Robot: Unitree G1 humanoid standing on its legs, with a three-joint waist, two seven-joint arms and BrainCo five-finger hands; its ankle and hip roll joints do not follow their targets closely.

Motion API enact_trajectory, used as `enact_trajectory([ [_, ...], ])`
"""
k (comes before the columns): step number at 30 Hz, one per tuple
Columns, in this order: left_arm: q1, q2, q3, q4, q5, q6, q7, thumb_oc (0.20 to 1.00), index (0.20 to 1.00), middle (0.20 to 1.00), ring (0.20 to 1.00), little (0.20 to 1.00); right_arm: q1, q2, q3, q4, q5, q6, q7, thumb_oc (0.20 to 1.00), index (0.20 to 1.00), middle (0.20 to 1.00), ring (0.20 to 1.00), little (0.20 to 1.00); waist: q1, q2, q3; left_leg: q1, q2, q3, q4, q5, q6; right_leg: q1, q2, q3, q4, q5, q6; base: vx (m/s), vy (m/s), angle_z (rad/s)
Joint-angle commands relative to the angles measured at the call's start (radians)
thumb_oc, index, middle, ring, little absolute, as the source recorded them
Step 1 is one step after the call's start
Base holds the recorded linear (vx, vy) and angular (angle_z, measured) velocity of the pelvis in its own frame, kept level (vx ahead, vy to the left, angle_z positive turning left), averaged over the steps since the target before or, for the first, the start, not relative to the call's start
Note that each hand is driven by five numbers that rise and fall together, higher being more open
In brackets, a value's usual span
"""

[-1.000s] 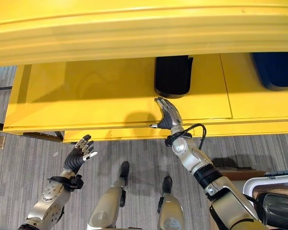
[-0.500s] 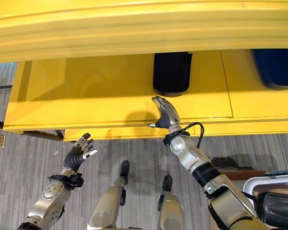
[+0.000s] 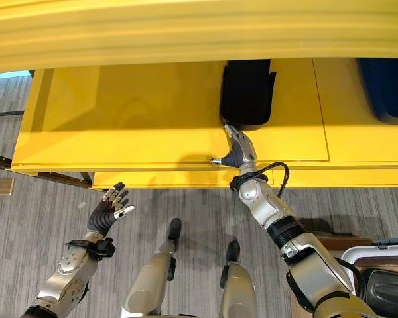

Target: Move parts from the plastic box to the shelf.

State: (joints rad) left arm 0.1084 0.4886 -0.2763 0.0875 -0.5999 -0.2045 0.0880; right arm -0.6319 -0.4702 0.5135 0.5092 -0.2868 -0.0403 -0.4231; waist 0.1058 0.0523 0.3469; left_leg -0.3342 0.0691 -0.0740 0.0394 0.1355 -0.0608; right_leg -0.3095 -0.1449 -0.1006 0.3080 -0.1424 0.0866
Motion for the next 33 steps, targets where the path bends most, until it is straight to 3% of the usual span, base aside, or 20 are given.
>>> enact_trajectory([
  [1,0.025,0.052,0.008,-0.063,-0.002,-0.057,-0.01,1.0,1.0,1.0,1.0,1.0,0.011,-0.003,-0.051,0.033,0.045,0.014,-0.014,1.0,1.0,1.0,1.0,1.0,0.011,-0.043,-0.005,-0.018,0.039,0.013,0.1,-0.084,-0.007,0.023,-0.071,-0.016,-0.119,0.15,0.061,0.0,0.0,0.0],
  [33,0.032,0.064,0.021,-0.058,-0.01,-0.059,-0.023,1.0,1.0,1.0,1.0,1.0,-0.013,-0.057,-0.092,0.05,0.045,0.016,-0.04,1.0,1.0,1.0,1.0,1.0,0.009,-0.045,-0.01,-0.039,0.035,0.01,0.113,-0.084,-0.006,0.01,-0.067,-0.01,-0.112,0.151,0.058,0.0,0.0,0.0],
])
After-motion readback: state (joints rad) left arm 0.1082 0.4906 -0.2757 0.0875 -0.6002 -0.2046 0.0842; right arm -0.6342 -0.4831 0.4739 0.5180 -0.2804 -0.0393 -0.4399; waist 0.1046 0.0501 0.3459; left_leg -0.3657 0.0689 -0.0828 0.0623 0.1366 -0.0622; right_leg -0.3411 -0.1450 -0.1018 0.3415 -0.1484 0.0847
